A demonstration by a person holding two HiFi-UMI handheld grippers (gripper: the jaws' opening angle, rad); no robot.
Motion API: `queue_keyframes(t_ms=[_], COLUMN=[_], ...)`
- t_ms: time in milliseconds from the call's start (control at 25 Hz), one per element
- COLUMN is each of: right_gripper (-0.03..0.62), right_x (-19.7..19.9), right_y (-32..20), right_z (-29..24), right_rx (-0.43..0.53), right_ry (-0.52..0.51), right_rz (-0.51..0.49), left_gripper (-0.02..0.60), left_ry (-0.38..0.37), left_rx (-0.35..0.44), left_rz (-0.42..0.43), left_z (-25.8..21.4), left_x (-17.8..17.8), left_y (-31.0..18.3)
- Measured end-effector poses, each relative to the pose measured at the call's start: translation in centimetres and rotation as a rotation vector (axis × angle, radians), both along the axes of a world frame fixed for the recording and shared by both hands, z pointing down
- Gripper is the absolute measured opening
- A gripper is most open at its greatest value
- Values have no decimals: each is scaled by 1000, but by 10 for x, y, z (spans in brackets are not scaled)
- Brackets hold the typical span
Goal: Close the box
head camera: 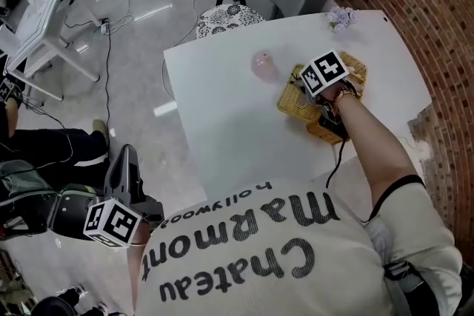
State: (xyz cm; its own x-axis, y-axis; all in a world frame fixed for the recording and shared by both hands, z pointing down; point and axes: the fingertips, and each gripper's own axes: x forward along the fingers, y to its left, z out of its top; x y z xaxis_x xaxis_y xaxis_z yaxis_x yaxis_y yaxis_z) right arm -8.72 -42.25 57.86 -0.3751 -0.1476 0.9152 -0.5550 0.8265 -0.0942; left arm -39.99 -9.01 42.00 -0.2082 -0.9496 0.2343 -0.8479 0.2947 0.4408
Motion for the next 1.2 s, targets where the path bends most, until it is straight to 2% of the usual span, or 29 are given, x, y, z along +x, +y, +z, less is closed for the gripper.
queue_keyframes(t_ms=[560,920,1200], right_gripper=[25,25,25], right_x=[27,76,132], right_y=[16,32,48], right_z=[-78,-128,-143], right_rx=[173,290,351], right_ry=[-214,-280,-348], right_rz=[175,314,496], left_gripper=[0,0,0], left_ry=[-36,-28,-14], left_rx=[70,94,68], left_rz=[103,170,275], left_z=[-18,-26,-20], left_x=[9,16,46], left_y=[3,8,0])
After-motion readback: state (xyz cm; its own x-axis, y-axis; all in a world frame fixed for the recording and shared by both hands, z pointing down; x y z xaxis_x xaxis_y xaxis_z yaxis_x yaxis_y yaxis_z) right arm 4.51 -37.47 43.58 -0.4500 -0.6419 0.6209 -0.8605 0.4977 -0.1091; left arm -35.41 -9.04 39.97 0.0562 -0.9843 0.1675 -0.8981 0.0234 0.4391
